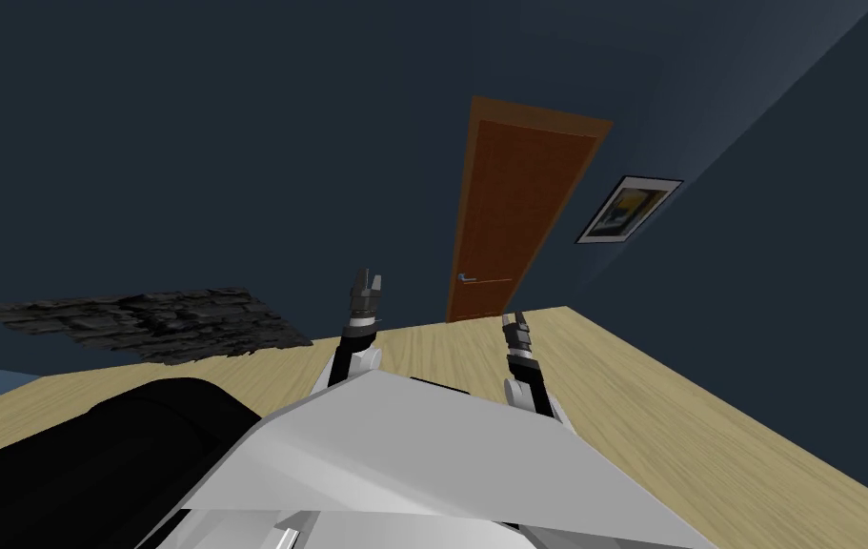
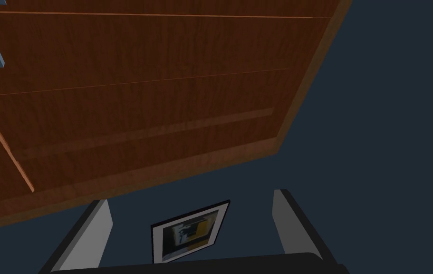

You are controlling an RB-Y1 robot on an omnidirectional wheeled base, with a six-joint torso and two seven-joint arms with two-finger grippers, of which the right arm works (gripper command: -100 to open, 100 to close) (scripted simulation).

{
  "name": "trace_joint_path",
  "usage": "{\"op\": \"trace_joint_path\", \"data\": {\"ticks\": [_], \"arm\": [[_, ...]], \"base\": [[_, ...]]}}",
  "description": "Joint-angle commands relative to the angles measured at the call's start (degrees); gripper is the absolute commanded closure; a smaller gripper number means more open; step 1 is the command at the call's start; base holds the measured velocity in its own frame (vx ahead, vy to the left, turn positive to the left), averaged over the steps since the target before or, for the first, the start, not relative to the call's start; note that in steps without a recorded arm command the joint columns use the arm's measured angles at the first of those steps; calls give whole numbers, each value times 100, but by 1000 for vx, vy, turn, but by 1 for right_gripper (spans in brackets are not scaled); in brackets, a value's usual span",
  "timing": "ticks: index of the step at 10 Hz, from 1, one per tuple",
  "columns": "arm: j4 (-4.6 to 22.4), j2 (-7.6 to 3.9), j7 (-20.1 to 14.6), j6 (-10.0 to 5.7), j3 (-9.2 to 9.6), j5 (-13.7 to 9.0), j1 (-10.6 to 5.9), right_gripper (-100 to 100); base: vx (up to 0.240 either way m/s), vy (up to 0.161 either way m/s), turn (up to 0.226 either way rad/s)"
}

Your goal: Pull the door open

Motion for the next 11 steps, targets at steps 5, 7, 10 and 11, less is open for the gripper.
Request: {"op": "trace_joint_path", "data": {"ticks": [5, 7, 10, 11], "arm": [[831, -79, -134, -218, -78, 111, -326, -100], [1199, -111, -195, -325, -114, 167, -487, -100], [1584, -142, -256, -432, -149, 224, -648, -100], [1629, -142, -256, -432, -149, 224, -648, -100]], "base": [[82, -24, 83], [59, -17, 79], [65, -14, 68], [58, -19, 37]]}}
